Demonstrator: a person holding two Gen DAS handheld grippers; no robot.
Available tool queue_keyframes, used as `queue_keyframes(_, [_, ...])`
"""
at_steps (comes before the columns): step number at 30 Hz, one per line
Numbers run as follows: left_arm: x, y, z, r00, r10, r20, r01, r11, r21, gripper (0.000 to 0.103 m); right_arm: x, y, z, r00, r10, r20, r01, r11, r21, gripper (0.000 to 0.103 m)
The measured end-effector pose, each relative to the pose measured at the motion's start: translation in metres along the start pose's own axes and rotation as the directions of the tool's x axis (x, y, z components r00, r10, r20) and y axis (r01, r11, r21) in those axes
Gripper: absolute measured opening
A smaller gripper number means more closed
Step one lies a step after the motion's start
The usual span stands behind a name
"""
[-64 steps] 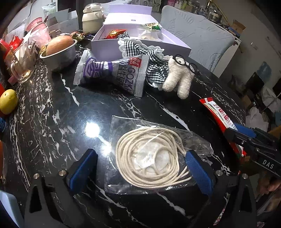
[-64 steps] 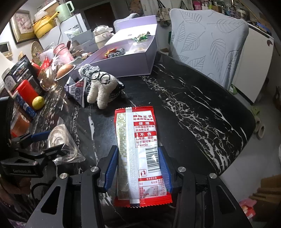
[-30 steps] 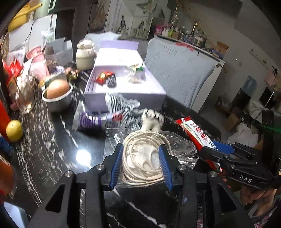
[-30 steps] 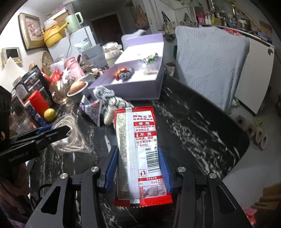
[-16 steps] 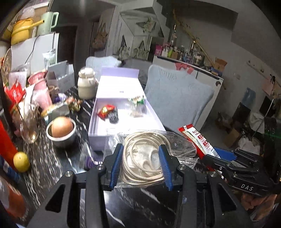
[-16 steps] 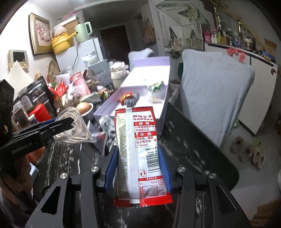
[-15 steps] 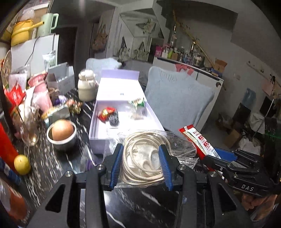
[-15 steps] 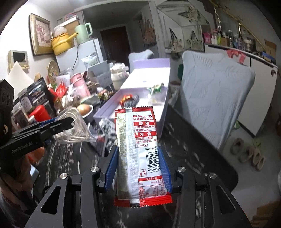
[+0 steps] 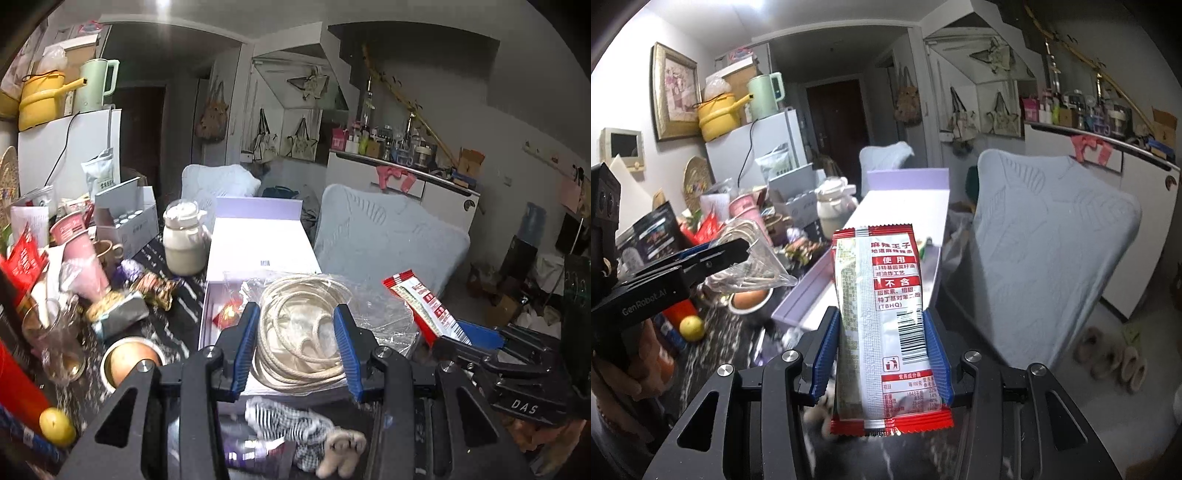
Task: Organize soft objects
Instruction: 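Lift the cord bag and noodle packet and carry them over the gift box, then lower both items into the gift box and open both grippers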
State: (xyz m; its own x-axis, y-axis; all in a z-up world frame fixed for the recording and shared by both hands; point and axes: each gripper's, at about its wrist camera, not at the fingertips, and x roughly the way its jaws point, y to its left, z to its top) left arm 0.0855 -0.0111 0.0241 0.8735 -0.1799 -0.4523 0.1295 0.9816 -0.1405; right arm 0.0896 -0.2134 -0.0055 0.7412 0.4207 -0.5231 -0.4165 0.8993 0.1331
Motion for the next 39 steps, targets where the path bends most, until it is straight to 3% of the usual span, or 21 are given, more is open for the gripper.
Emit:
queue_keyframes(18, [0.073, 0.032, 0.064, 0.992, 0.088, 0.09, -0.089, 0.996, 0.004, 0.041, 0.064, -0.018, 0.073, 0.996, -0.014, 0.083, 0.014, 1.0, 0.009, 0.045])
queue_keyframes(27, [0.119, 0.046, 0.069, 0.992, 0.117, 0.044, -0.118, 0.993, 0.021, 0.041, 0.104, -0.021, 0.085, 0.998, -0.02, 0.062, 0.02, 1.0, 0.0, 0.045])
queue_keyframes(39, [0.163, 0.056, 0.053, 0.989, 0.143, -0.038, -0.142, 0.989, 0.031, 0.041, 0.155, -0.032, 0.072, 0.998, -0.033, -0.044, 0.035, 0.999, 0.034, 0.045])
